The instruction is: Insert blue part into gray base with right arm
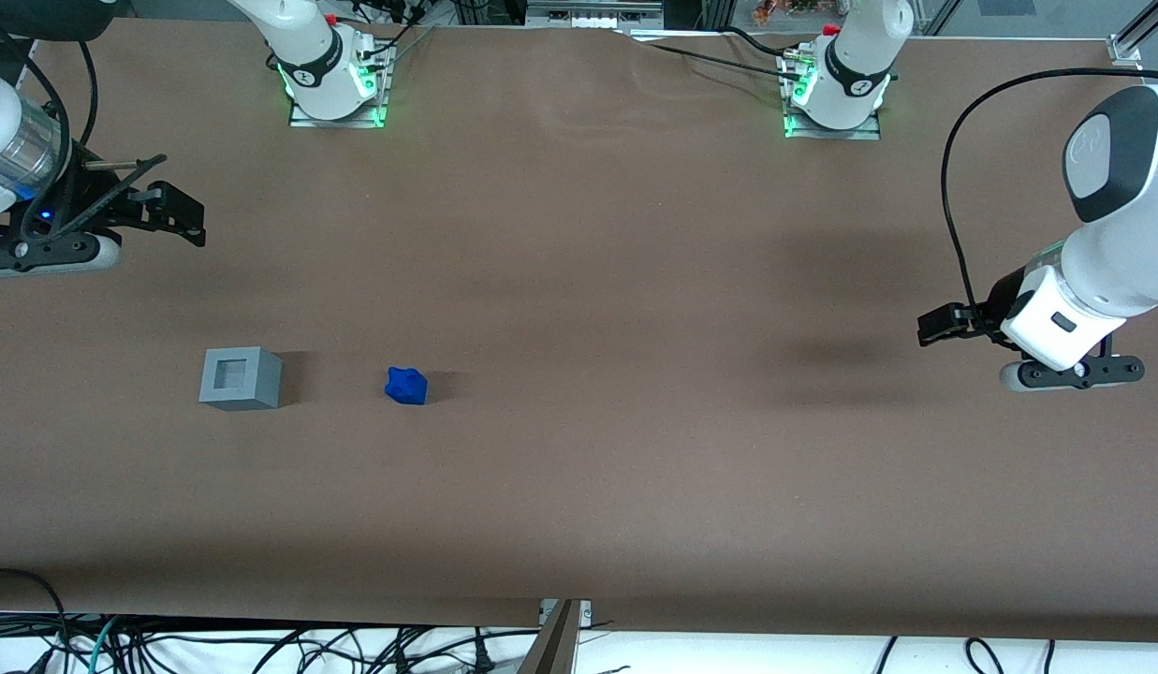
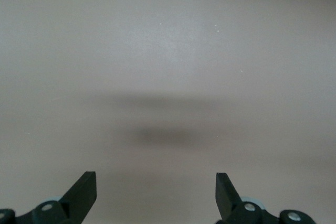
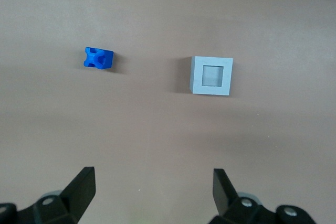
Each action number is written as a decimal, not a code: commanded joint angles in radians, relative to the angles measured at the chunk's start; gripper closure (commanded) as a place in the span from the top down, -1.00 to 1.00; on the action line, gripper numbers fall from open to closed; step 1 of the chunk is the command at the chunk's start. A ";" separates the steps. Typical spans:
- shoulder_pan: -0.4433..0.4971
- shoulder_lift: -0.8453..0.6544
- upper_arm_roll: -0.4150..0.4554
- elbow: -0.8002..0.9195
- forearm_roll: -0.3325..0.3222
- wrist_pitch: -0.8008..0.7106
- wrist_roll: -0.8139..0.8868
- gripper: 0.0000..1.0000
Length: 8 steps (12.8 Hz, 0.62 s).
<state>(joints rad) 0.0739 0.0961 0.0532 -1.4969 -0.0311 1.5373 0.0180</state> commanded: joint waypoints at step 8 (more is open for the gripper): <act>-0.017 -0.002 0.016 -0.002 0.007 -0.011 -0.020 0.98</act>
<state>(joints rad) 0.0739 0.0986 0.0534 -1.4981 -0.0310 1.5359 0.0171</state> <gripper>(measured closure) 0.009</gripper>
